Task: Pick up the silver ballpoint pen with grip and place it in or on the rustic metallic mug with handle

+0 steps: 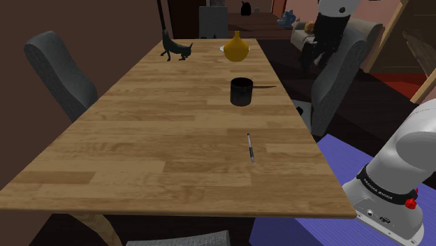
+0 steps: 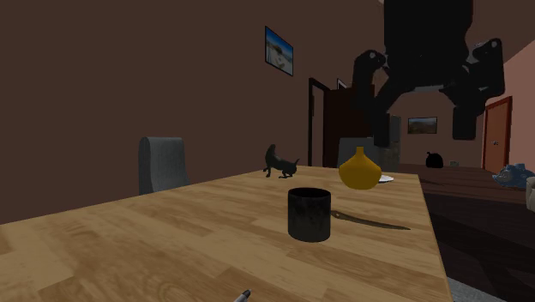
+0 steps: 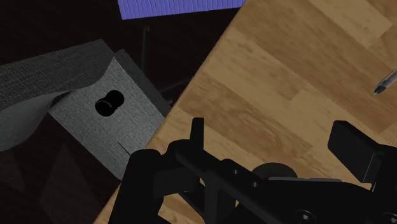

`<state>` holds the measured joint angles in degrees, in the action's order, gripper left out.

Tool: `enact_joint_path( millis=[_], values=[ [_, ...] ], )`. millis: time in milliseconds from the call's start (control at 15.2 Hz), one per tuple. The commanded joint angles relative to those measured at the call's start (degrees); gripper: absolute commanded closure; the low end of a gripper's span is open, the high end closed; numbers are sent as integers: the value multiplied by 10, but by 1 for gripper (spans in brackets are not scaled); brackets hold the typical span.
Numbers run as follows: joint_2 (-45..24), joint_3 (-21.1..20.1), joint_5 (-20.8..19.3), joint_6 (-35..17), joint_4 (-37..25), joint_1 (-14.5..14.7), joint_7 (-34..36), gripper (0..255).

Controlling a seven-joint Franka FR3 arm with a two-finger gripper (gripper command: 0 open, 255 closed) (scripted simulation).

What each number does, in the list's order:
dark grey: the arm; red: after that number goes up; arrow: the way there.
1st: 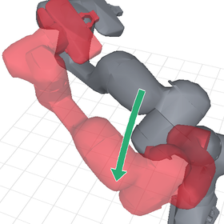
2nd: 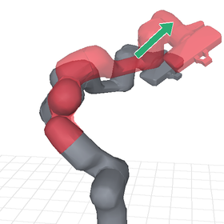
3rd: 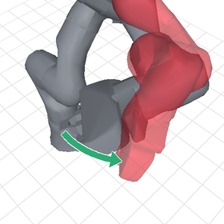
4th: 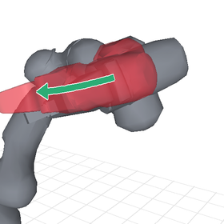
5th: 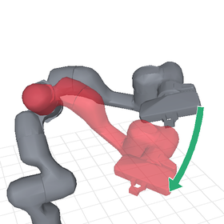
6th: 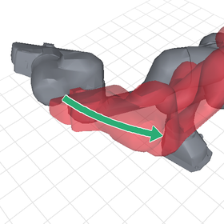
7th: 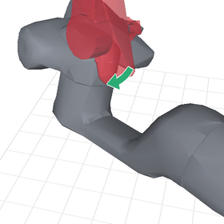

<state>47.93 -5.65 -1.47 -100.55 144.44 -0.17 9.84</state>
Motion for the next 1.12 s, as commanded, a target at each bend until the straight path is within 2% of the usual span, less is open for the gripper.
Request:
enact_joint_path(
  millis=[0,528,792,1056],
  values=[
    [-2,-29,21,-10,15,2,51,0],
    [-57,-151,106,-74,46,12,246,0],
    [-115,-214,139,-116,37,7,344,0],
    [-190,-279,156,-163,14,-8,445,0]
  ],
)
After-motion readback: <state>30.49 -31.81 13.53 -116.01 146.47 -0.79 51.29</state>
